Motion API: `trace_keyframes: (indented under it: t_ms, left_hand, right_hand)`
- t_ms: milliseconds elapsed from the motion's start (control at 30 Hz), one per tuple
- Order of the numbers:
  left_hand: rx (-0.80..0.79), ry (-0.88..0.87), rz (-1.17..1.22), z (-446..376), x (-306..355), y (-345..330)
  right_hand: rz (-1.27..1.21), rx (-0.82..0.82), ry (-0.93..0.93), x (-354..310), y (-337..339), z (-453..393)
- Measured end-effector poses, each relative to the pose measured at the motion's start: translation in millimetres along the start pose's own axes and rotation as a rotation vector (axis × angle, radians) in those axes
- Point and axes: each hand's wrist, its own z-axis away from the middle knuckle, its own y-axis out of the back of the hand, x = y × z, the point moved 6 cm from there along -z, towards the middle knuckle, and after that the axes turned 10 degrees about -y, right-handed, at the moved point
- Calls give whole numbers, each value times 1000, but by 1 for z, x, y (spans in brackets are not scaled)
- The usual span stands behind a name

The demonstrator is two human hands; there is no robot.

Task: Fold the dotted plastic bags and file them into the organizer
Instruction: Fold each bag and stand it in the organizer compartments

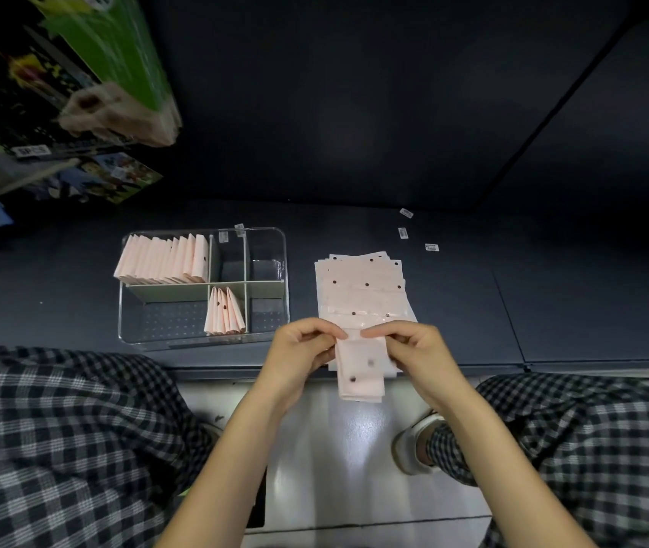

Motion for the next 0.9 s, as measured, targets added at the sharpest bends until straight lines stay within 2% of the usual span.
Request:
trace_keyframes:
  t_ms: [133, 233, 367, 533, 600, 733, 800, 900]
  left_hand:
    - [0, -5, 49, 1, 3, -3]
    - [43, 54, 94, 1, -5, -4]
    - [58, 89, 2, 4, -13, -11]
    - [151, -20, -93, 4, -8, -3]
    - [123, -112, -206, 2, -2, -4]
    - [47, -258, -411, 3, 7, -15]
    - [41, -247, -365, 3, 7, -14]
    - [4, -114, -274, 0, 0, -8]
  right_hand:
    - [105, 90, 89, -5, 3, 1]
    - [186, 189, 184, -7, 4, 4]
    - [346, 242, 334, -11, -3, 11]
    - [265, 166, 243, -9, -3, 10]
    - [278, 162, 184, -10, -3, 7]
    - [454, 205, 153, -11, -8, 2]
    - [437, 212, 164, -12, -6, 0]
    - [385, 219, 172, -17, 0, -4]
